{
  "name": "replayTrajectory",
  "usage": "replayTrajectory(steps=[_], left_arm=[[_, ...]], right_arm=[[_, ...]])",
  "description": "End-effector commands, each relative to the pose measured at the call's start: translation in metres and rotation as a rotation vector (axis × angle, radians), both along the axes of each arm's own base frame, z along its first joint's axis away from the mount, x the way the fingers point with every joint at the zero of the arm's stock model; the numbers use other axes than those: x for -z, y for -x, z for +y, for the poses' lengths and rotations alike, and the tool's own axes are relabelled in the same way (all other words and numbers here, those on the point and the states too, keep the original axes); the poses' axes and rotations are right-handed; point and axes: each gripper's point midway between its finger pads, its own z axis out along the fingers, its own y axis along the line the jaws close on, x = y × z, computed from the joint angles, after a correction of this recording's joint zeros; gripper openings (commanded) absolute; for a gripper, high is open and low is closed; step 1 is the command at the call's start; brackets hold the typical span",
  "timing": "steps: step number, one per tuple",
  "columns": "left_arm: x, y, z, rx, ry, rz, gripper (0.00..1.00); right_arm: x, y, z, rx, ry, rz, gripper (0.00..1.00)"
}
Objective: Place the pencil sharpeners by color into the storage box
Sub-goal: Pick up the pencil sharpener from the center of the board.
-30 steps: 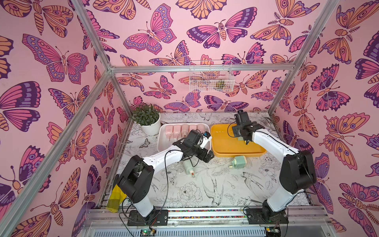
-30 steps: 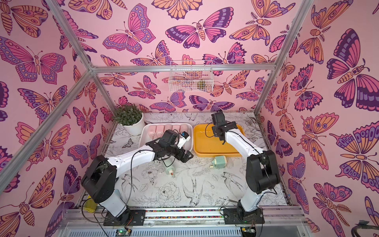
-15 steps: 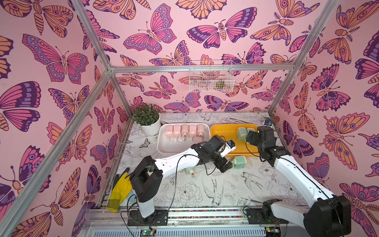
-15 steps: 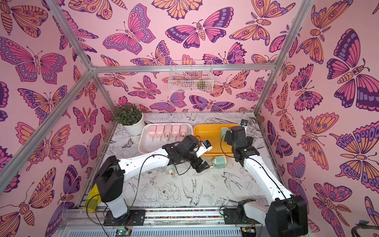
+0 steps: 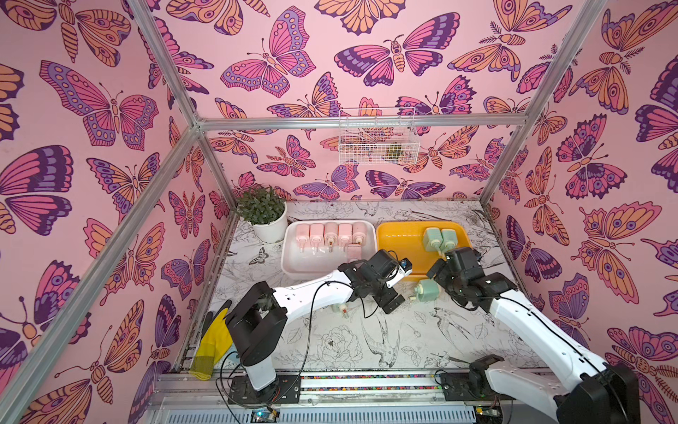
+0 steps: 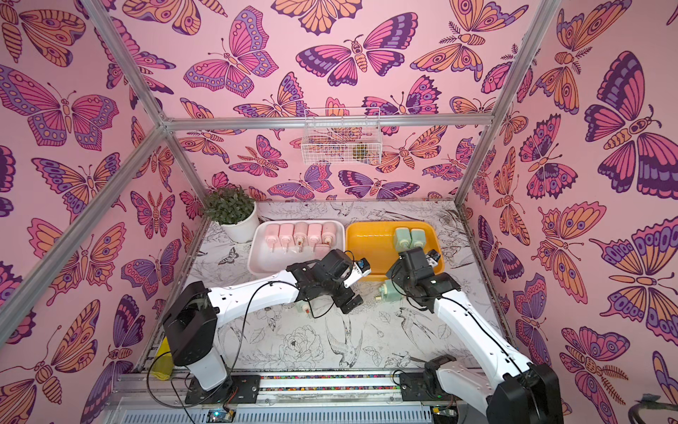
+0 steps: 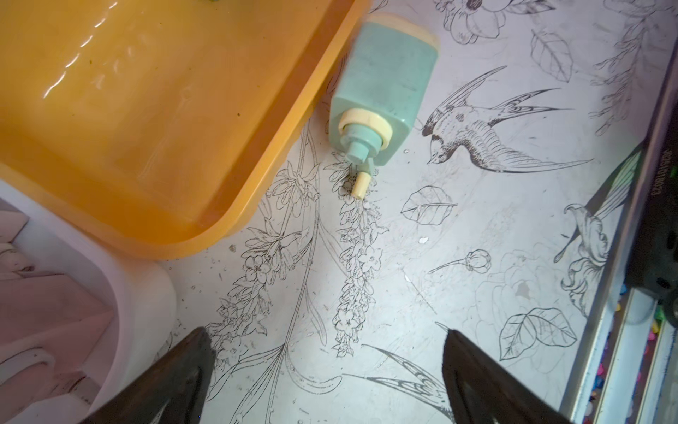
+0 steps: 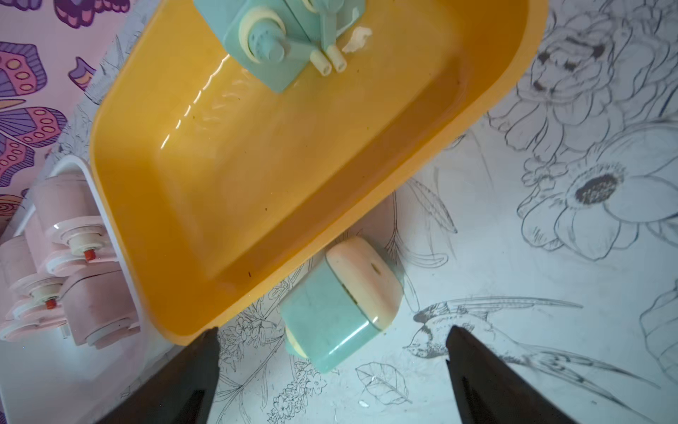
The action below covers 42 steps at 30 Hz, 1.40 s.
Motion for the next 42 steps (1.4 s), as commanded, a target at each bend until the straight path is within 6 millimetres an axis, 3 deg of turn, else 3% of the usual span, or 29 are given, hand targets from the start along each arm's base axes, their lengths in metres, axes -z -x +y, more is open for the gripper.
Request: replayTrajectory(steps=[1,5,12,17,23,27,33,37,42], left_arm=[[-0.001,-0.001,0.008,0.012,-0.011,-0.037,1.0],[-0.001,0.007,0.005,0.045,0.014,-0.017,1.0],[0.0,0.024,-0.004,0.136,0.054,0.044,1.0],[-0.004,0.024,-0.007,0.149,0.07,0.033,1.0],[-0.009,0.025,-0.011,0.175,0.093,-0.022,1.0],[-0.01,0.024,-0.012,0.177,0.093,-0.032,1.0],[-0.009,0.025,-0.012,0.176,0.095,-0.025,1.0],[-0.006,0.023,-0.01,0.161,0.085,-0.027,1.0],[-0.006,0.021,-0.009,0.152,0.079,-0.033,1.0]], right_arm=[[0.008,0.0,-0.003,0.187,0.002,0.034,0.99],[0.027,-0.008,0.01,0.207,-0.003,0.073,0.99],[0.035,-0.021,0.015,0.186,0.062,0.09,1.0],[0.048,-0.007,0.013,0.229,0.041,0.141,1.0],[0.05,0.003,0.0,0.287,0.029,0.099,0.96],[0.061,0.001,0.008,0.255,0.0,0.105,0.91],[0.065,-0.005,0.018,0.22,0.005,0.142,0.93],[0.07,0.001,0.017,0.187,0.04,0.184,0.92],[0.074,0.008,0.02,-0.047,0.137,0.262,0.81]])
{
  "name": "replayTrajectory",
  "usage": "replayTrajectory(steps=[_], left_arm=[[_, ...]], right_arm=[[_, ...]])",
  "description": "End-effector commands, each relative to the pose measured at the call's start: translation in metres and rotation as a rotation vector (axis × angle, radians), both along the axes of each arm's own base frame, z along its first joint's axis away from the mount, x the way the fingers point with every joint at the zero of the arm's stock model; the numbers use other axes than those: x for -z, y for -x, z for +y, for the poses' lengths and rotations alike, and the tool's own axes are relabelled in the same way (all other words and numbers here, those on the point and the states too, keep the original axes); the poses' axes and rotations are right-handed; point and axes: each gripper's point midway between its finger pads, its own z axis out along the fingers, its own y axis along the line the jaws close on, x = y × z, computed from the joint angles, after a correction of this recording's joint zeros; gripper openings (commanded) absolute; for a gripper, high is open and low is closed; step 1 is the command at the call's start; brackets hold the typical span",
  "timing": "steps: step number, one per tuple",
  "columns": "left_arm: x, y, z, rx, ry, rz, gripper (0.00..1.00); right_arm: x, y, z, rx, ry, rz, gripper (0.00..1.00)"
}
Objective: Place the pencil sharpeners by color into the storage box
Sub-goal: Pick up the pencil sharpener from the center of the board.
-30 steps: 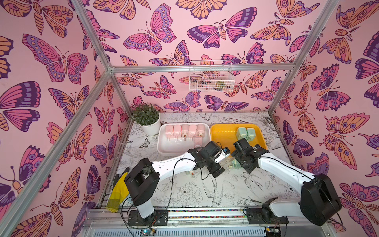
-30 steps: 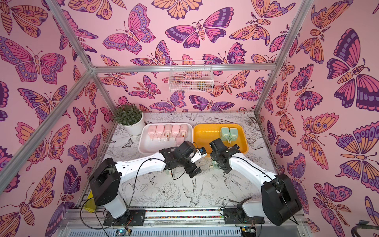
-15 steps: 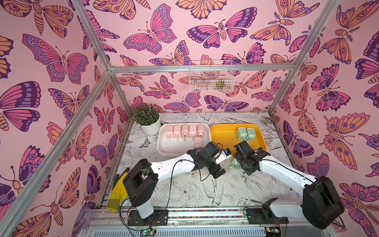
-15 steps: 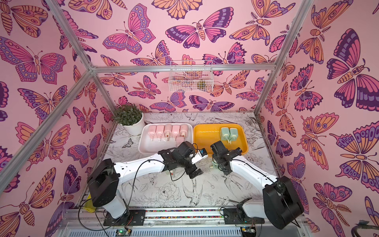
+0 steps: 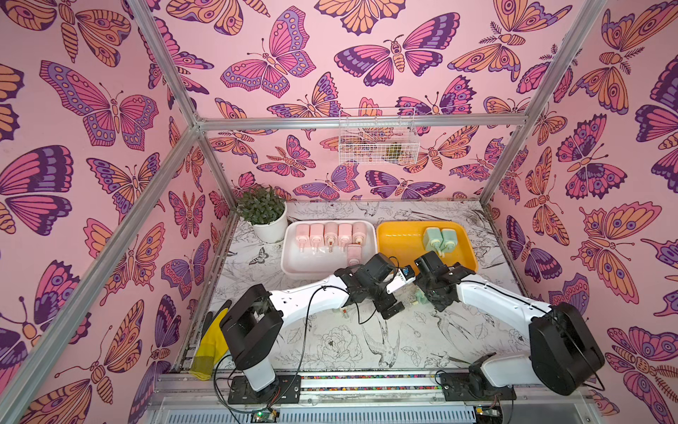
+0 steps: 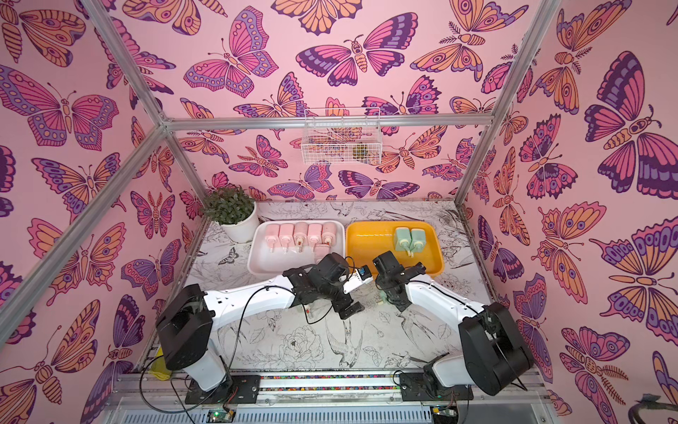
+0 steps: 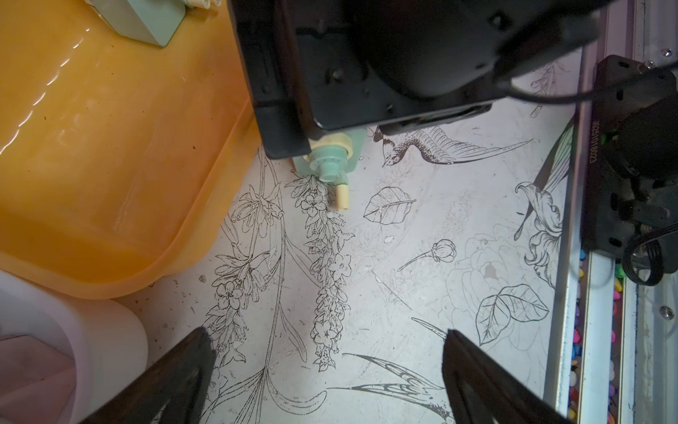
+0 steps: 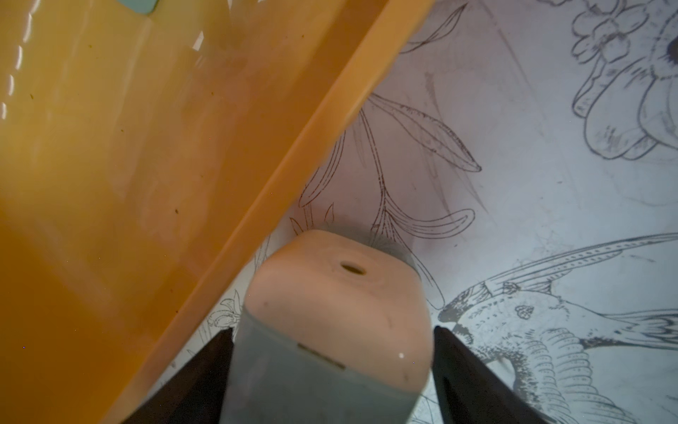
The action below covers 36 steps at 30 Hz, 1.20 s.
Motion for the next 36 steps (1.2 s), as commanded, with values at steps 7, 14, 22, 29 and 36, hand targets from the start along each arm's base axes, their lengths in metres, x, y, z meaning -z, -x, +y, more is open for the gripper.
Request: replayTrajectory(steps=[7,14,22,29,36], left_arm=[[-0.001,0.001,0.004,-0.013,-0.005,-0.01,1.0],[-0.001,-0.001,0.004,-0.016,-0.006,-0.014,1.0],[0.0,0.0,0.002,-0.013,-0.005,-0.01,1.0],[0.0,-0.002,0.003,-0.02,-0.009,-0.017,1.0],[0.002,-0.003,0.007,-0.033,-0.022,-0.026,1.0]], right_arm=[[0.008,0.025,0.003,-0.558,0.16,0.182,0.75],[0.004,0.025,0.013,-0.752,0.16,0.127,0.68],[-0.006,0.013,0.005,-0.567,0.131,0.079,0.78],[-0.004,0.008,-0.013,-0.391,0.193,0.123,0.8],[-0.004,0.026,-0.017,-0.611,0.226,0.157,0.79]])
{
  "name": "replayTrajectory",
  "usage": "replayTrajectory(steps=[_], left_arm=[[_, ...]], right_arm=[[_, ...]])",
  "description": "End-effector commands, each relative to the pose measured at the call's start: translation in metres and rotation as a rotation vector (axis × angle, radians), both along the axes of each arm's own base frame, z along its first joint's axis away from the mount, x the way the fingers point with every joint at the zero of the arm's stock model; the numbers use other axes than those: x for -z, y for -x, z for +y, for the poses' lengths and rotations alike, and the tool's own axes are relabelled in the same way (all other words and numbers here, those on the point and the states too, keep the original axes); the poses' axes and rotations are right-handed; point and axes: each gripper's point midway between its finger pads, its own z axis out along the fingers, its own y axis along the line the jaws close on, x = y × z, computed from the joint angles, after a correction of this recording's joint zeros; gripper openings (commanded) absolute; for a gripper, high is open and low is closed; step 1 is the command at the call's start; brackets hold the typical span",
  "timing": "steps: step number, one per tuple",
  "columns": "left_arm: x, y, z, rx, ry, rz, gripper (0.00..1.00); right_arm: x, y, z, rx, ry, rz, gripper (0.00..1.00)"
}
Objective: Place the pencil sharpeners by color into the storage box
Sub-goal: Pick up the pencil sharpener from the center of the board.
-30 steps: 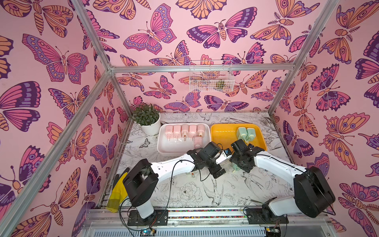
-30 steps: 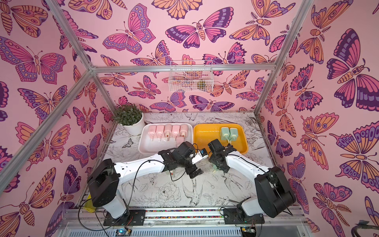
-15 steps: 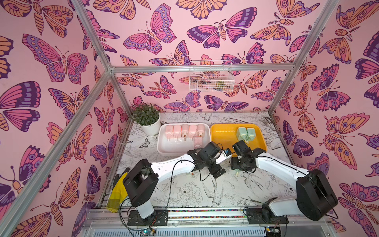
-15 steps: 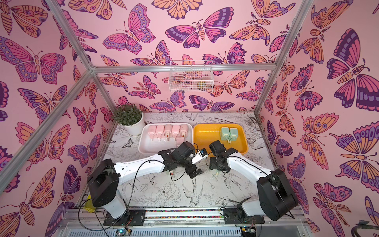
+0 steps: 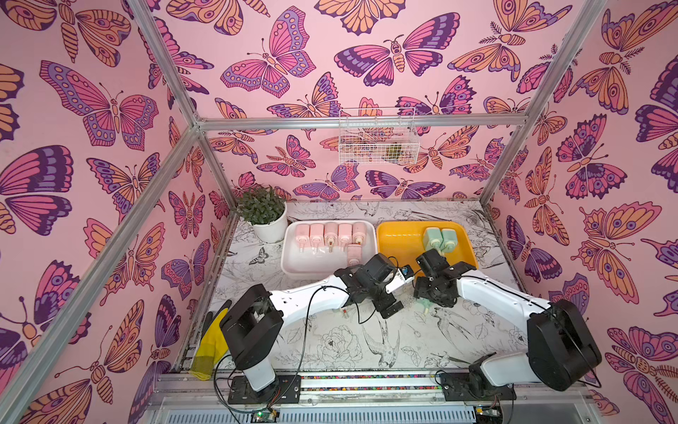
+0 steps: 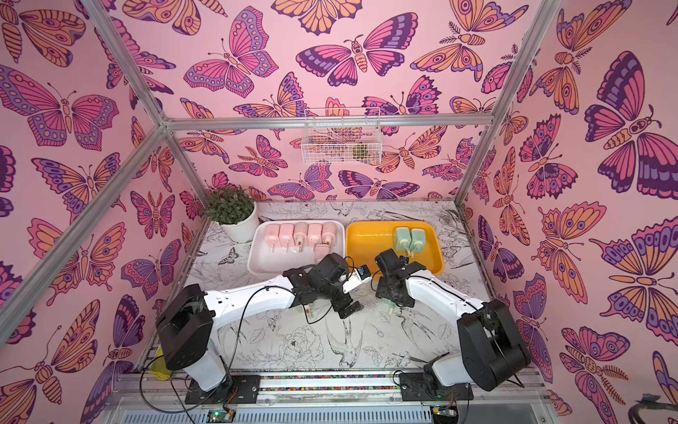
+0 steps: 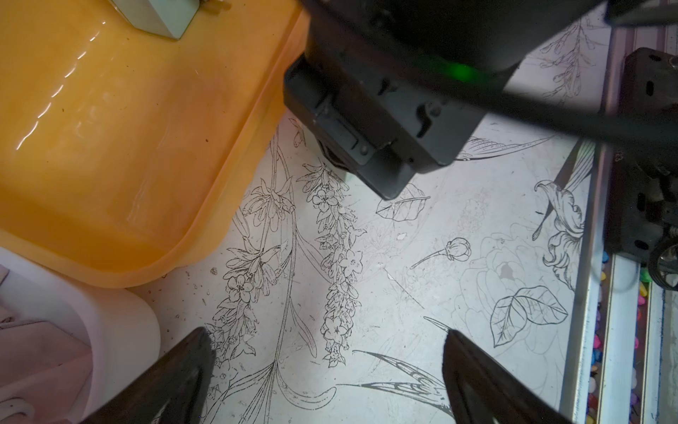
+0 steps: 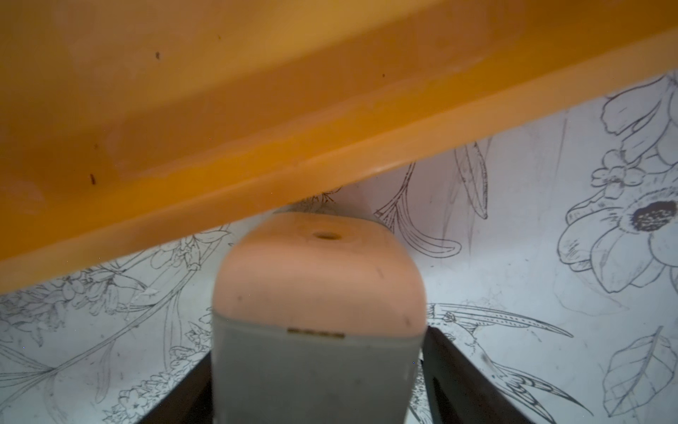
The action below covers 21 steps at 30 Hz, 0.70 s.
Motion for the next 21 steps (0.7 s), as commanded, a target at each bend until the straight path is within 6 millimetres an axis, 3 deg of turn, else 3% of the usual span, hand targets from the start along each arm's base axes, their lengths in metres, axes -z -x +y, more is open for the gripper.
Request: replayTrajectory(steps=[1,6,14,21], left_arm=[[0.0,0.002,0.003,-0.006,-0.003,-0.002,1.0],[0.0,0.002,0.0,0.003,0.002,0.0,1.0],[-0.001,0.001,-0.001,-0.001,0.002,-0.002,1.0],[0.004,0.0,0.004,-0.015,-0.014,-0.004,1.0]], right_arm=[[-0.008,0.01,-0.01,-0.118,0.041,-0.002,0.78],[-0.015,0.004,-0.004,-0.199,-0.018,-0.074,0.8],[-0.007,-0.013,0.011,-0.071,-0.072,-0.009,0.79],[0.006,-0.012,0.001,-0.032,-0.008,0.029,0.72]])
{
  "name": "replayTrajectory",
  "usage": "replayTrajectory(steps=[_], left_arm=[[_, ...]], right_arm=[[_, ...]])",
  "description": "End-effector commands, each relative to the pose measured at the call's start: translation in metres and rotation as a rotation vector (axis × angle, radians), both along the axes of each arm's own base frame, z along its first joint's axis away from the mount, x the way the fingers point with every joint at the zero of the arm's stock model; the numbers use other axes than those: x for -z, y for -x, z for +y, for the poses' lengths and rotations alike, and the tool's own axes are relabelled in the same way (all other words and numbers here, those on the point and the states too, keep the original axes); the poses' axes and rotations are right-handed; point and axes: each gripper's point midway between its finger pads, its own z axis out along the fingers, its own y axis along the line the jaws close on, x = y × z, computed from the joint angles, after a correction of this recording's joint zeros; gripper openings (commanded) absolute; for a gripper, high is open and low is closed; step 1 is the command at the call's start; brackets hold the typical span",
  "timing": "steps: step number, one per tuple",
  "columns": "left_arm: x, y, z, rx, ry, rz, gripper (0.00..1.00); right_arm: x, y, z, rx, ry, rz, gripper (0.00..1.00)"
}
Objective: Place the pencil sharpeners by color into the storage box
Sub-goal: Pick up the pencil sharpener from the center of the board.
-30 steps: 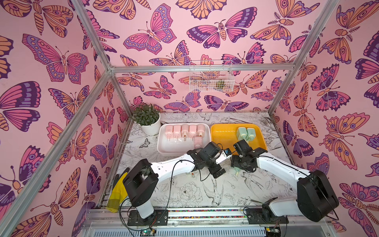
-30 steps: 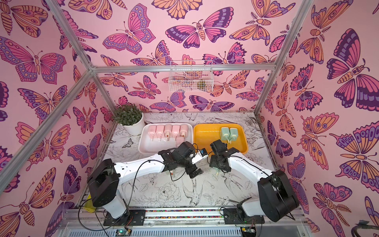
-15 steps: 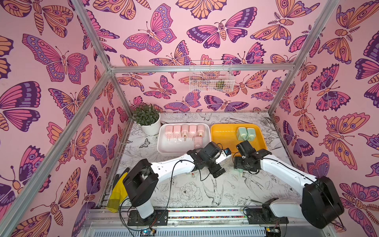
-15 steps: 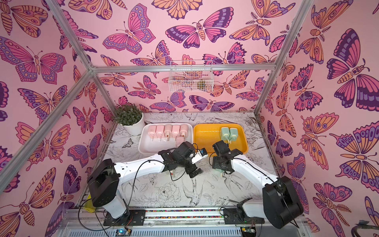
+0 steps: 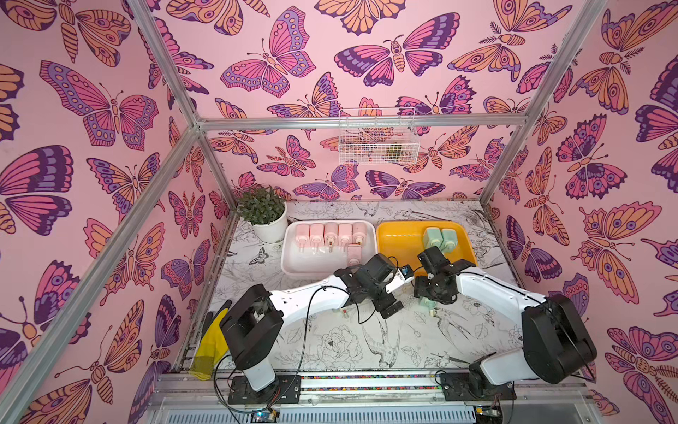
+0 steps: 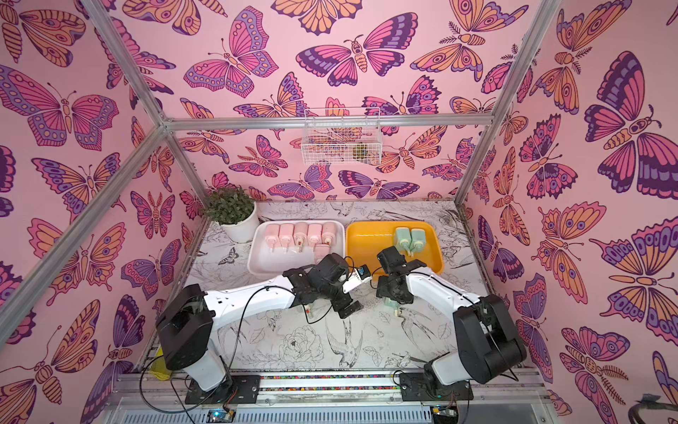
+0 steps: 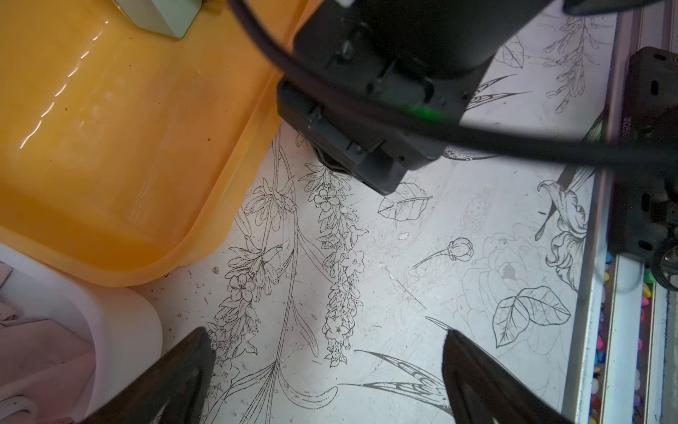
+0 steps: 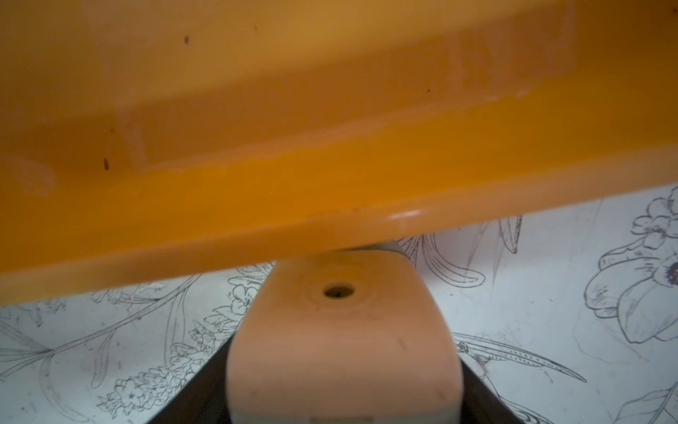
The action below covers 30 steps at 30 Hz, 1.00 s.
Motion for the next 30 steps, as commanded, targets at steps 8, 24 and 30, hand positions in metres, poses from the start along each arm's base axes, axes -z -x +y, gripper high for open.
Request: replayTrajectory(steps=[8,24,30], left_arm=[[0.005,-0.001,0.002,-0.014,-0.017,-0.007,1.0],[0.001,-0.002,-0.002,-0.006,-0.005,-0.007,1.0],[-0.003,-0.002,-0.001,-0.009,0.001,-0.013,1.0]], right_arm=[[-0.011,-0.002,-0.01,0.04,0.019,-0.055,0.61],[-0.083,-0.008,-0.012,-0.085,-0.007,-0.263,0.02],[-0.117,-0.024,-0.007,-0.1,-0.028,-0.38,0.0]])
